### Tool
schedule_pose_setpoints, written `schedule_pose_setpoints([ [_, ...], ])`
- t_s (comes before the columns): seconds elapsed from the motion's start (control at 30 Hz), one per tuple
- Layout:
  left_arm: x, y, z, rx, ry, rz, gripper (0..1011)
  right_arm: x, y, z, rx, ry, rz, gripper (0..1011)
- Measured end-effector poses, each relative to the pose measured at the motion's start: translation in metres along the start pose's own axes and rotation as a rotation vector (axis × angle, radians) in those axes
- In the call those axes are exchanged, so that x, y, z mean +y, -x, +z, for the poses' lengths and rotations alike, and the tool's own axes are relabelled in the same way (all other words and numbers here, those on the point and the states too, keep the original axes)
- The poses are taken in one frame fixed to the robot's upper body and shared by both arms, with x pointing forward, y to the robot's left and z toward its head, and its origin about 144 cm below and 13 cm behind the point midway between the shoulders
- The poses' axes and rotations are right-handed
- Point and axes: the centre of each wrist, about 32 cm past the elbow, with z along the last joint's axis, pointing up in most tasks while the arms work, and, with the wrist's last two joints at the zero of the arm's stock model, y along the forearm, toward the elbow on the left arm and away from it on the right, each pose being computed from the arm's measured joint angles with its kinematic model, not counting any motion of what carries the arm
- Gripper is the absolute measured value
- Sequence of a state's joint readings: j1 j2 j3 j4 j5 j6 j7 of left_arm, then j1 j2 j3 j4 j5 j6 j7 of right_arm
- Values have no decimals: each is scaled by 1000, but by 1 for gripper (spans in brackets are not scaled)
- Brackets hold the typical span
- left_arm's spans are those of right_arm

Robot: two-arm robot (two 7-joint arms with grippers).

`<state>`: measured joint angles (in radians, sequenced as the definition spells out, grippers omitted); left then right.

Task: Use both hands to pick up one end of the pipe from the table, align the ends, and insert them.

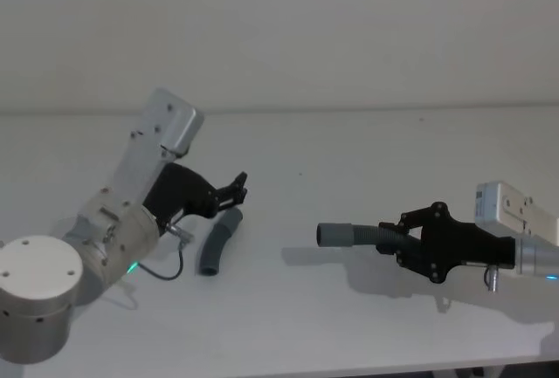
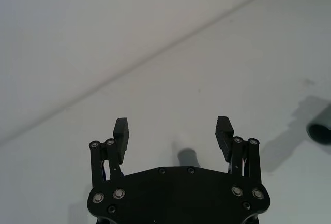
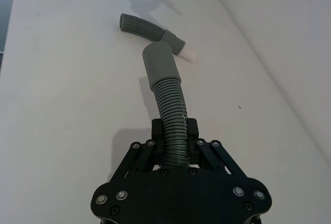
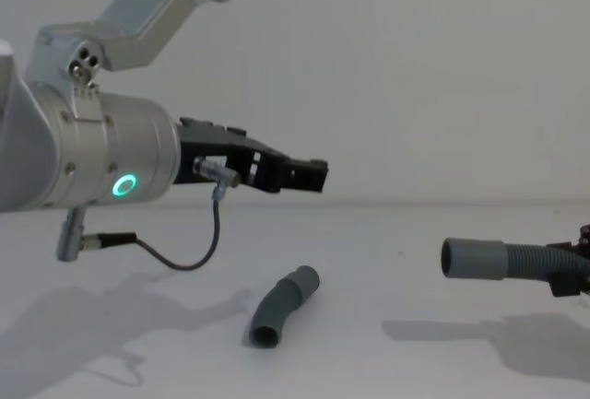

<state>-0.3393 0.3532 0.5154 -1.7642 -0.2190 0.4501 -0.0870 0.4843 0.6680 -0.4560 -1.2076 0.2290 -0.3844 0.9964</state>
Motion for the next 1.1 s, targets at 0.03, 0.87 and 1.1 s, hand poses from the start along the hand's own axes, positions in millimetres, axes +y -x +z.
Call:
schedule_pose_setpoints([
  [0.03, 1, 2, 1, -1, -19, -1, 1001, 0, 0, 0, 0, 0, 0, 234],
  [0.87, -6, 36, -3, -12, -181, 32, 1001, 0, 0, 0, 0, 0, 0, 234],
  [1.1, -12, 45, -10, 2, -203, 64, 1001, 0, 0, 0, 0, 0, 0, 233],
])
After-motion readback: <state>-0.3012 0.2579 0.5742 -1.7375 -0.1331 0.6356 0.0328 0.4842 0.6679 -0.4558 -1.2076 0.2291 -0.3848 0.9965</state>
